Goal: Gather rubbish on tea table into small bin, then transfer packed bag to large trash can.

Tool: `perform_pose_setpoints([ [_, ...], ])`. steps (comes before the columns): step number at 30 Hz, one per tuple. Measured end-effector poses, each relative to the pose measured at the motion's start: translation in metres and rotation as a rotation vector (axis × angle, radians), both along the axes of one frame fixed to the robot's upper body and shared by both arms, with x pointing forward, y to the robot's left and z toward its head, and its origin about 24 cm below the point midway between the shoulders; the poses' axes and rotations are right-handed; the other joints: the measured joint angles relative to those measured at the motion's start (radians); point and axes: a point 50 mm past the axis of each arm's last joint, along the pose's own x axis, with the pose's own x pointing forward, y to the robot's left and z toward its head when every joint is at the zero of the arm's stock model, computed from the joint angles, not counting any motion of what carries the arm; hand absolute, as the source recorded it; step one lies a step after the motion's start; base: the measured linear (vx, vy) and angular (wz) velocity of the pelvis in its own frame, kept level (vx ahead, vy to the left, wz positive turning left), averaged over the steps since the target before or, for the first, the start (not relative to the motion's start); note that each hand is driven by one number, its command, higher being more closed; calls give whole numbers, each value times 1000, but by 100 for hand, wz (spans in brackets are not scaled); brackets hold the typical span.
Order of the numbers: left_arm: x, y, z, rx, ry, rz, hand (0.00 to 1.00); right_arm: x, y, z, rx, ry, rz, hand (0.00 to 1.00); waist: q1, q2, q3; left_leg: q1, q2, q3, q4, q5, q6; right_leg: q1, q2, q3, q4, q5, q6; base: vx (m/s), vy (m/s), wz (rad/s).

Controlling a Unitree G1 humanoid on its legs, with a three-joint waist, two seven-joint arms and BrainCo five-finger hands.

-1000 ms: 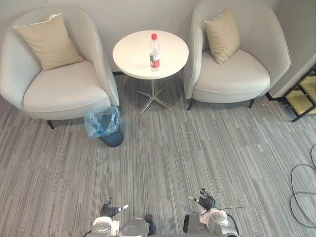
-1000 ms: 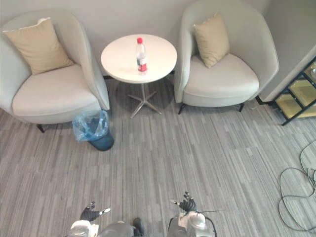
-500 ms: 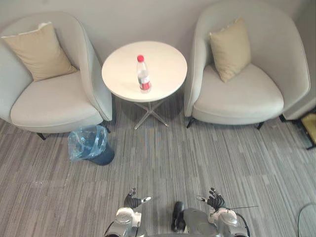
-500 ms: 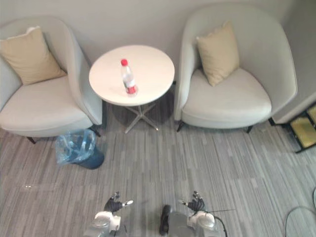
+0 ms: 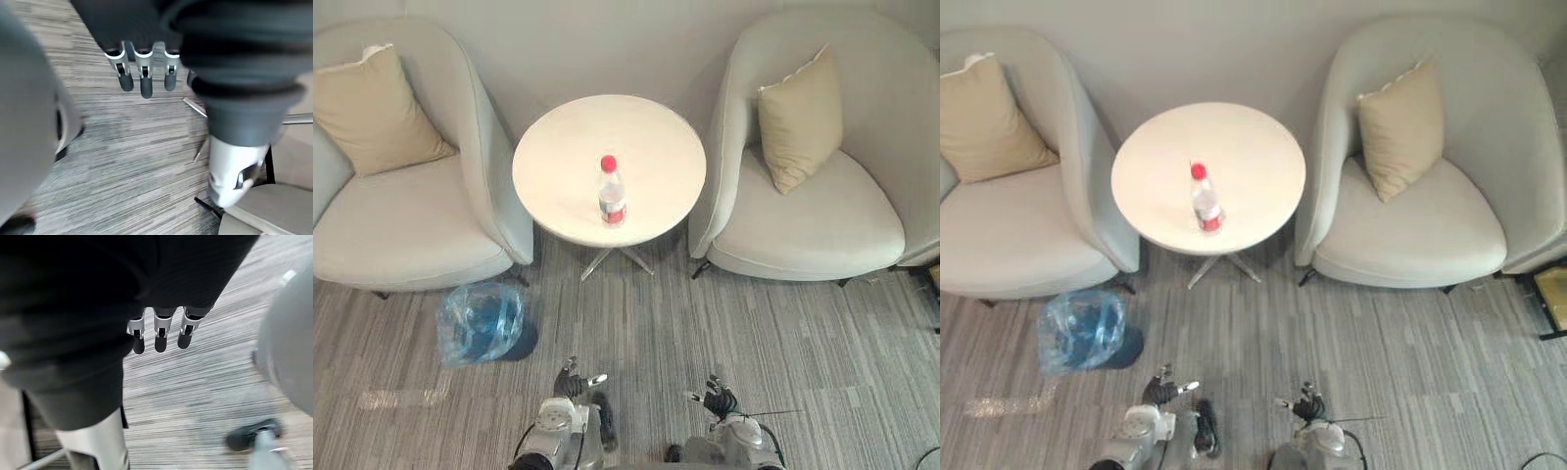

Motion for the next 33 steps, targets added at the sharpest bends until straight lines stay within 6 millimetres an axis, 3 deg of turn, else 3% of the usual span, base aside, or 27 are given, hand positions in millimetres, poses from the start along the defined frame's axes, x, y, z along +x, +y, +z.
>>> perform_pose_setpoints([
  [2, -5, 2, -2, 12, 15, -11, 0, 1, 0, 1, -7, -6, 16, 0, -12, 6, -3, 58, -5, -32, -47, -1, -3, -35, -9, -50, 20, -53, -16, 388, -4, 53],
  [5, -9, 2, -4, 11, 25, -12, 0, 6, -2, 4, -10, -31, 18, 0, -31, 18, -5, 96, 25, -85, -62, 2, -7, -115, 21, -71, -125, -90, -38, 305, -113, 60],
  [6, -11, 2, -4, 12, 29, -12, 0, 8, -2, 5, -10, -40, 19, 0, -36, 20, -5, 113, 43, -106, -69, 3, -8, -141, 60, -37, -259, -64, -41, 237, -161, 47],
  [7, -13, 4, -5, 16, 34, -13, 0, 5, 0, 4, -7, -33, 21, 0, -36, 7, -13, 125, 37, -117, -77, 3, -23, -137, 82, 2, -401, 28, -43, 305, -193, 54],
  [8, -14, 7, -5, 24, 37, -16, 0, -1, 1, 2, -3, -16, 21, 0, -36, -20, -28, 131, 16, -128, -81, 0, -47, -130, 80, 37, -502, 172, -70, 311, -215, 42],
  [9, -14, 0, -7, 14, 48, -29, 0, 0, -6, 2, -20, -16, 18, 0, -30, 14, -34, 151, 50, -169, -84, -27, -91, -126, 105, 30, -476, 181, -94, 381, -227, 29],
  [11, -20, -16, -10, -34, 66, -38, 0, -6, -21, 0, -55, 6, 7, 0, -38, 66, -61, 138, 84, -189, -90, -24, -92, -86, 139, 0, -558, 181, -95, 322, -187, 22],
  [13, -20, -23, -10, -51, 72, -48, 0, -7, -25, 0, -63, 10, -5, 0, -43, 84, -63, 135, 98, -226, -88, -5, -109, -45, 149, -32, -612, 181, -95, 208, -116, 42],
  [15, -18, -23, -10, -47, 68, -57, 0, -11, -26, -1, -65, 17, -9, 0, -46, 78, -59, 127, 109, -228, -59, 4, -120, -3, 152, -64, -644, 177, -95, 128, -70, 65],
  [17, -14, -21, -8, -32, 51, -72, 0, -17, -24, -3, -64, 31, -16, 0, -43, 54, -48, 45, 126, -216, 102, 4, -122, 61, 146, -116, -703, 175, -95, 51, -40, 78],
  [20, -11, -16, -6, -16, 38, -74, 0, -17, -20, -3, -63, 28, -9, 0, -27, 40, -44, -4, 140, -191, 212, 1, -137, 117, 135, -129, -756, 183, -96, 72, 18, 31],
  [22, -10, -15, -5, -14, 31, -76, 0, -9, -18, 1, -60, -2, -5, 0, -27, 31, -41, -18, 108, -193, 164, -83, -128, 120, 114, -114, -767, 187, -91, 50, 113, -2],
  [23, -8, -14, -3, -7, 19, -82, 0, -4, -15, 2, -60, -13, -5, 0, -27, 22, -36, -55, 72, -200, 108, -84, -121, 117, 90, -107, -771, 196, -76, 19, 150, -15],
  [24, -7, -15, -3, -7, 15, -84, 0, -4, -15, 2, -63, -14, -4, 0, -27, 25, -36, -67, 63, -200, 58, -61, -116, 116, 87, -103, -772, 200, -69, 15, 195, -25],
  [25, -10, -17, -4, -13, 20, -85, 0, -2, -19, 4, -85, -23, 8, 0, -27, 64, -44, -79, 75, -202, -54, 87, -114, 121, 115, -92, -777, 202, -50, 1, 103, -29],
  [26, -8, -17, -3, -15, 14, -84, 0, -1, -18, 4, -84, -24, 12, 0, -22, 63, -37, -76, 76, -198, -36, 77, -112, 128, 115, -75, -779, 200, -39, 65, 152, -42],
  [27, -6, -12, -2, 1, 6, -86, 0, 3, -7, 7, -79, -49, 58, 0, -13, 45, -47, -51, 57, -190, -54, 81, -107, 141, 107, -31, -800, 209, -35, 113, 128, -27],
  [28, -5, -5, -2, 25, 9, -95, 0, 7, 3, 11, -81, -85, 105, 0, -22, 21, -51, -36, 37, -186, -84, 87, -97, 144, 89, -26, -812, 209, -25, 123, 165, -19],
  [30, -12, 2, -4, 50, 31, -104, 0, 15, 13, 21, -106, -150, 166, 0, -25, 3, -56, -14, 15, -172, -124, 95, -84, 142, 72, -14, -815, 210, -16, 68, 108, -6],
  [33, -13, 0, -5, 64, 33, -136, 0, 30, 19, 40, -144, -270, 206, 0, -26, 4, -57, 8, -4, -168, -161, 105, -73, 148, 57, -14, -819, 208, -7, 52, 58, 0],
])
